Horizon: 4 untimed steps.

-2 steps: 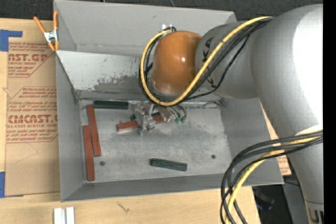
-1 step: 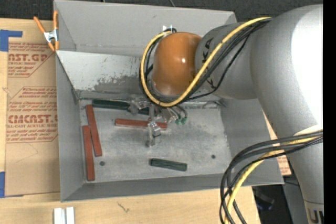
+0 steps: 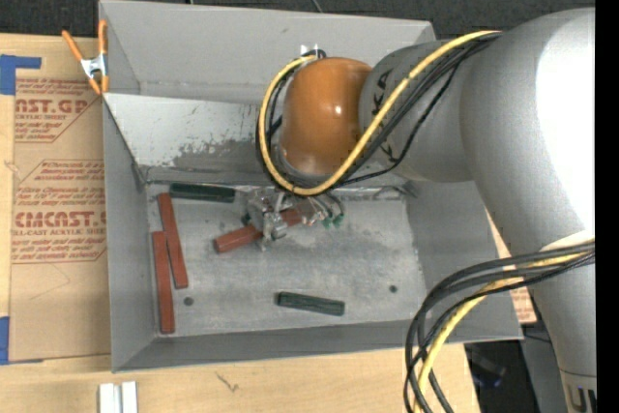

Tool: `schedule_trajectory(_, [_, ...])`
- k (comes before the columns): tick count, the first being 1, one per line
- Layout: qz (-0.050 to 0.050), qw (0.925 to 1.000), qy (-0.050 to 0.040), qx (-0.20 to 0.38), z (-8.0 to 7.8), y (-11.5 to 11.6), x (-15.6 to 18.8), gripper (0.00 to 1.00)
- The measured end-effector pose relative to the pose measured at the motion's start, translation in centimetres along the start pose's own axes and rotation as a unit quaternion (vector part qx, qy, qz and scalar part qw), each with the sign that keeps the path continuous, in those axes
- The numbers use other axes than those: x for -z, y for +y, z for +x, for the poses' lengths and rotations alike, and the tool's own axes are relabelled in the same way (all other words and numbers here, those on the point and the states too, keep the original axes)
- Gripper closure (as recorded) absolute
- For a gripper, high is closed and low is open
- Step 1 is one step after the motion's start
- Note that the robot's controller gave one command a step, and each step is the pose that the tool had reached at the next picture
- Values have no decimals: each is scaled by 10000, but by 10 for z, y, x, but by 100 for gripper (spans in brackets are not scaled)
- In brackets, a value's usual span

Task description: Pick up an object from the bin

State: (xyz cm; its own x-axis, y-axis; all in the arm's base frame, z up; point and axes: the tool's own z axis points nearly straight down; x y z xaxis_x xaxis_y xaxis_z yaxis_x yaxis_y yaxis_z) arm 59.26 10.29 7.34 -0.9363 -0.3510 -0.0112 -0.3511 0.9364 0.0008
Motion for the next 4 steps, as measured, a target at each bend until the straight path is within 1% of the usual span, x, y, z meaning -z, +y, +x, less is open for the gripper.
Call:
schedule_trajectory(1, [0,10000,1,1,0,0,0,100])
schedule_trajectory(2, [-6,9995,68,320,6,-6,34,100])
schedule_trajectory(3, [13,9996,-1,283,2,0,133,0])
schedule_trajectory(4, [0,9996,38,283,4,0,127,0])
